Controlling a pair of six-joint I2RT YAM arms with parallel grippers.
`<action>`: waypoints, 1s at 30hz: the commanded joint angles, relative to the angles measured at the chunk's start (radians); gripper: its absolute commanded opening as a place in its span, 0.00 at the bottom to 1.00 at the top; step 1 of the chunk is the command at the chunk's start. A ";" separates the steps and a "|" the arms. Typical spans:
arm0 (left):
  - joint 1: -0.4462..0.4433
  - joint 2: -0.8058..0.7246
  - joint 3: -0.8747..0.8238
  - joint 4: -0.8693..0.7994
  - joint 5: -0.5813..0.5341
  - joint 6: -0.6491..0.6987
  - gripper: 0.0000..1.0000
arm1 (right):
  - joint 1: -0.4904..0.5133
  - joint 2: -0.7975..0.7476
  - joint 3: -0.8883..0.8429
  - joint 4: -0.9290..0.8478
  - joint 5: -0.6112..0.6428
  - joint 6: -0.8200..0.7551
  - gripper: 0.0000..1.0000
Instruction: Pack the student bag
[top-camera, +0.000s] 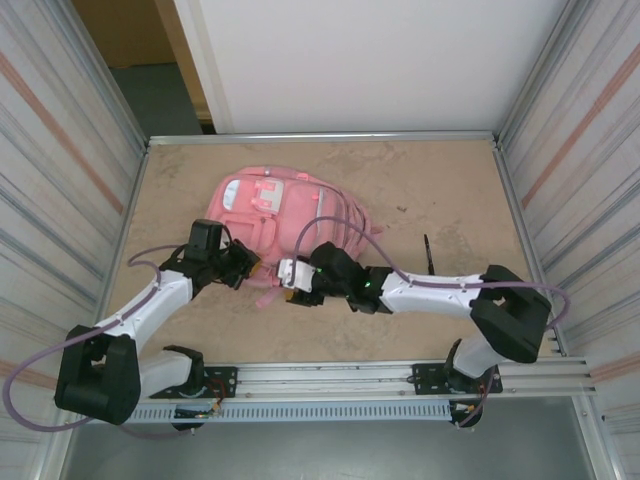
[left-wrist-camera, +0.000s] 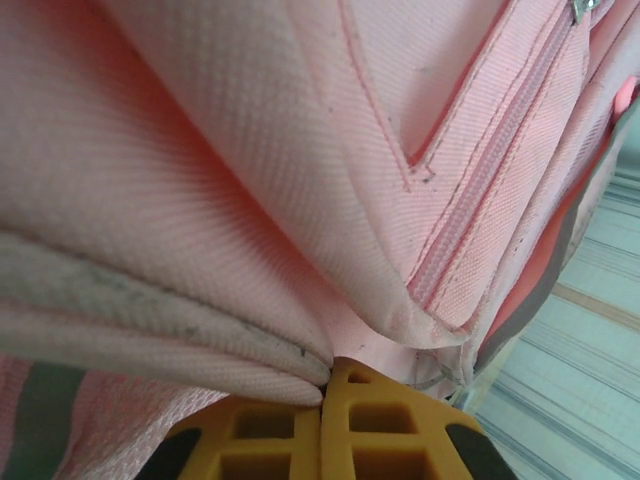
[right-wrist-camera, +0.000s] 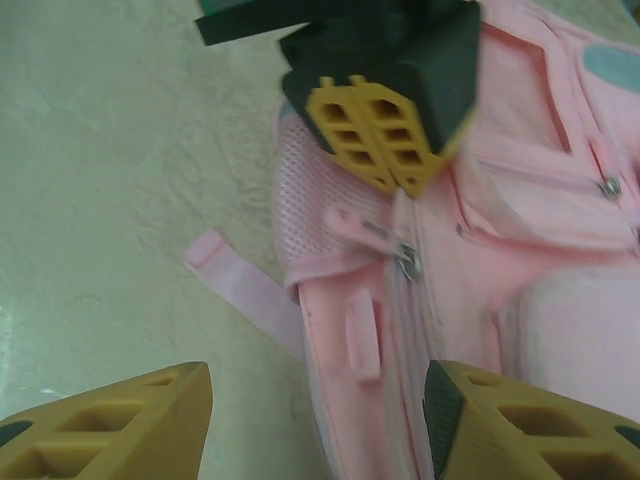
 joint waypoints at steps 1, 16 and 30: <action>-0.001 -0.013 -0.001 0.029 0.074 -0.031 0.00 | 0.031 0.081 0.018 0.204 0.129 -0.172 0.58; -0.002 -0.015 -0.028 0.056 0.162 -0.076 0.00 | 0.080 0.285 0.033 0.529 0.373 -0.099 0.53; -0.002 -0.021 -0.030 0.071 0.168 -0.101 0.00 | 0.121 0.307 0.042 0.515 0.362 0.025 0.25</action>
